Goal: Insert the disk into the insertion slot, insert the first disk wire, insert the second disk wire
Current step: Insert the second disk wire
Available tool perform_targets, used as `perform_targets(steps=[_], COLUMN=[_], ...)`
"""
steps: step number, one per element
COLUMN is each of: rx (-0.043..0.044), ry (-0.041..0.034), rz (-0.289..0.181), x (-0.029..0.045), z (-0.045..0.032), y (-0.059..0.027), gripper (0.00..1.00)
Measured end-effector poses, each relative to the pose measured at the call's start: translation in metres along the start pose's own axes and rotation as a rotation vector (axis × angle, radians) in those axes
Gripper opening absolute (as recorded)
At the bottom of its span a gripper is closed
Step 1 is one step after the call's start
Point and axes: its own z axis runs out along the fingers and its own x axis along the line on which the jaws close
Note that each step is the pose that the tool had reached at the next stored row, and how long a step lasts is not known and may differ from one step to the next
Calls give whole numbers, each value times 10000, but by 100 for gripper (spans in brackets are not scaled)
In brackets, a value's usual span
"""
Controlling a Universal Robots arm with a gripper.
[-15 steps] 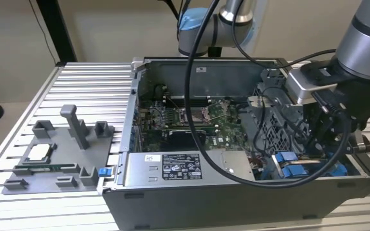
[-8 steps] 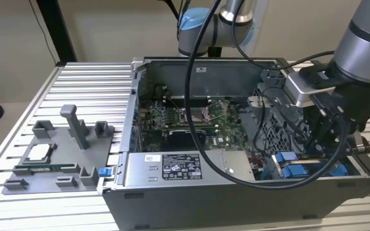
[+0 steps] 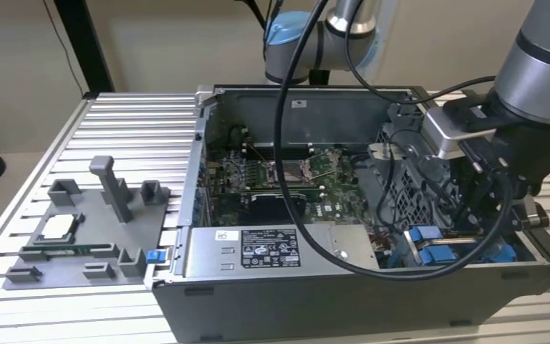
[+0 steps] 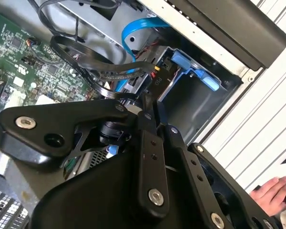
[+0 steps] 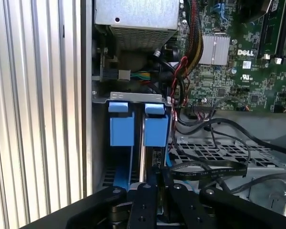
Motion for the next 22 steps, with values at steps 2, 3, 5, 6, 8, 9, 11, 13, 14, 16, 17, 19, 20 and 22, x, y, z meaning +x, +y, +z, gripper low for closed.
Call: perform_targets(steps=[2,3,5,6,8,9,11,13,14,16,17,19,20,22], rx=[2,3,7,9,15,18,24,31,33,40,43,49,51,55], ry=[-10,-19,-42,-51,-66,-74,-86,-97,-102,-112,-119,-130,-130,-137], rz=[3,4,7,9,11,11,13,16,17,22,24,30,31,33], x=[-1,0,0,0,0,-1,-4,-7,-9,-13,-15,-18,-18,-18], z=[6,11,19,22,30,34,41,48,51,56,57,61,64,78], y=[-3,-6,-12,-14,-18,-19,-19,-19,-19,-19,-19,-19,-18,-16], gripper=[0,0,0,0,0,0,0,0,0,0,0,0,0,0])
